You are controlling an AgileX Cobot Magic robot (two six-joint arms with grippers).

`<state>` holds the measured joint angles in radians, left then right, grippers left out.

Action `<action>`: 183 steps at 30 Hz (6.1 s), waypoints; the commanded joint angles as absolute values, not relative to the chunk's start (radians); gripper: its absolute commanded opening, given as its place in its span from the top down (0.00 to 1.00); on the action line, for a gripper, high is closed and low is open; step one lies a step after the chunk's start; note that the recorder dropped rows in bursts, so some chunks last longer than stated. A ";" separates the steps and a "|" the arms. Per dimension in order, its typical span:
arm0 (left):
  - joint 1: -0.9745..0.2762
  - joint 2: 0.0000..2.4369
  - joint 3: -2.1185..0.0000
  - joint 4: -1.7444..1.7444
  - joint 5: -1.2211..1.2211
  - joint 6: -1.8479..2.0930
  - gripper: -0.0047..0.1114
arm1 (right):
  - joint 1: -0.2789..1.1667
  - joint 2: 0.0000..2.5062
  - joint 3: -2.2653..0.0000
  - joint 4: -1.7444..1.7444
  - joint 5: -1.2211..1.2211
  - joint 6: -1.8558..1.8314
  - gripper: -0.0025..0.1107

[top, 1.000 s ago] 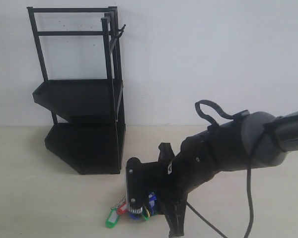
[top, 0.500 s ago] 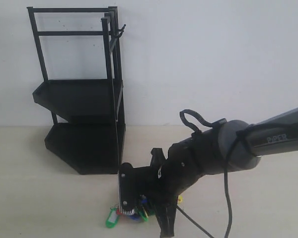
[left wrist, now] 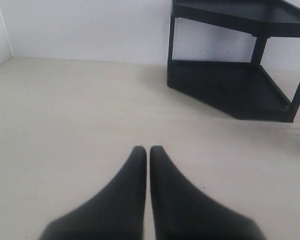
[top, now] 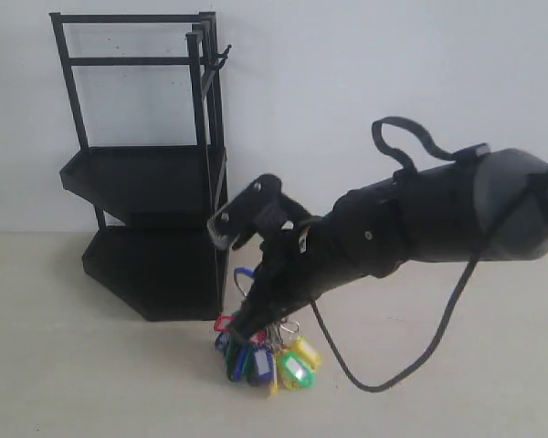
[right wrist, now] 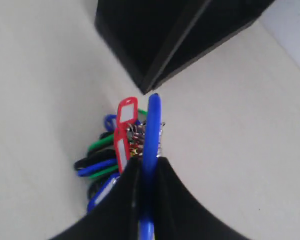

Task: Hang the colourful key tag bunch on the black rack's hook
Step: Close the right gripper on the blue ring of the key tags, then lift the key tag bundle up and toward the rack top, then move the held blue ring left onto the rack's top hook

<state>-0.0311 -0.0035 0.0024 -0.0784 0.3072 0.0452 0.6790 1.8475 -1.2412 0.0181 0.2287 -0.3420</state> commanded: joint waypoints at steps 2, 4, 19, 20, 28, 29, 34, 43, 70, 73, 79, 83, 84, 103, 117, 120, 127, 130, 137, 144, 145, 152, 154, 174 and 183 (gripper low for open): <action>-0.028 0.000 0.000 -0.080 0.296 0.045 0.92 | 0.677 1.697 -1.137 0.020 0.000 0.047 0.98; -0.028 0.000 0.000 -0.080 0.296 0.045 0.92 | 0.677 1.634 -1.041 0.020 -0.120 0.092 0.98; -0.028 0.000 0.000 -0.080 0.296 0.045 0.92 | 0.689 1.233 -0.796 0.177 -0.324 -0.125 0.98; -0.028 0.000 0.000 -0.080 0.296 0.045 0.92 | 0.700 1.241 -0.813 0.118 -0.245 -0.131 0.98; -0.028 0.000 0.000 -0.080 0.296 0.045 0.92 | 0.665 1.220 -0.841 0.192 -0.275 -0.128 0.98; -0.028 0.000 0.000 -0.080 0.296 0.045 0.92 | 0.682 1.220 -0.846 0.133 -0.245 -0.132 0.98; -0.028 0.000 0.000 -0.080 0.296 0.045 0.92 | 0.710 1.218 -0.866 -0.085 -0.074 -0.179 0.98; -0.028 0.000 0.000 -0.080 0.296 0.045 0.92 | 0.712 1.232 -0.872 -0.139 -0.073 -0.070 0.98; -0.028 0.000 0.000 -0.080 0.296 0.045 0.92 | 0.670 1.341 -0.945 -0.218 -0.165 -0.026 0.98; -0.028 0.000 0.000 -0.080 0.296 0.045 0.92 | 0.648 1.400 -1.032 -0.218 -0.122 -0.036 0.98; -0.028 0.000 0.000 -0.080 0.296 0.045 0.92 | 0.636 1.555 -1.243 -0.220 0.023 -0.104 0.98; -0.028 0.000 0.000 -0.080 0.296 0.045 0.92 | 0.614 1.632 -1.332 -0.223 0.030 -0.114 0.98; -0.028 0.000 0.000 -0.080 0.296 0.045 0.92 | 0.601 1.649 -1.352 -0.223 0.030 -0.114 0.98; -0.028 0.000 0.000 -0.080 0.296 0.045 0.92 | 0.517 1.790 -1.429 0.017 -0.342 -0.018 0.98; -0.028 0.000 0.000 -0.080 0.296 0.045 0.92 | 0.521 1.895 -1.429 0.000 -0.560 -0.053 0.98; -0.028 0.000 0.000 -0.080 0.296 0.045 0.92 | 0.521 1.895 -1.429 -0.056 -0.563 -0.058 0.98; -0.028 0.000 0.000 -0.080 0.296 0.045 0.92 | 0.527 1.897 -1.497 -0.103 -0.463 -0.063 0.98; -0.028 0.000 0.000 -0.080 0.296 0.045 0.92 | 0.532 1.897 -1.531 -0.103 -0.416 -0.063 0.98; -0.028 0.000 0.000 -0.080 0.296 0.045 0.92 | 0.543 1.897 -1.558 -0.103 -0.370 -0.118 0.98; -0.028 0.000 0.000 -0.080 0.296 0.045 0.92 | 0.578 1.906 -1.560 -0.093 -0.378 -0.223 0.98; -0.028 0.000 0.000 -0.080 0.296 0.045 0.92 | 0.578 1.913 -1.567 -0.086 -0.374 -0.228 0.98; -0.028 0.000 0.000 -0.080 0.296 0.045 0.92 | 0.578 1.945 -1.600 -0.062 -0.354 -0.228 0.98; -0.028 0.000 0.000 -0.080 0.296 0.045 0.92 | 0.578 1.945 -1.602 -0.060 -0.354 -0.228 0.98; -0.028 0.000 0.000 -0.080 0.296 0.045 0.92 | 0.582 1.945 -1.604 -0.055 -0.329 -0.215 0.71; -0.028 0.000 0.000 -0.080 0.296 0.045 0.92 | 0.582 1.942 -1.604 0.000 -0.325 -0.212 0.63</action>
<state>-0.0311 -0.0035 0.0024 -0.0784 0.3072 0.0452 0.5812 1.9535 -1.5936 -0.0270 -0.3192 -0.2101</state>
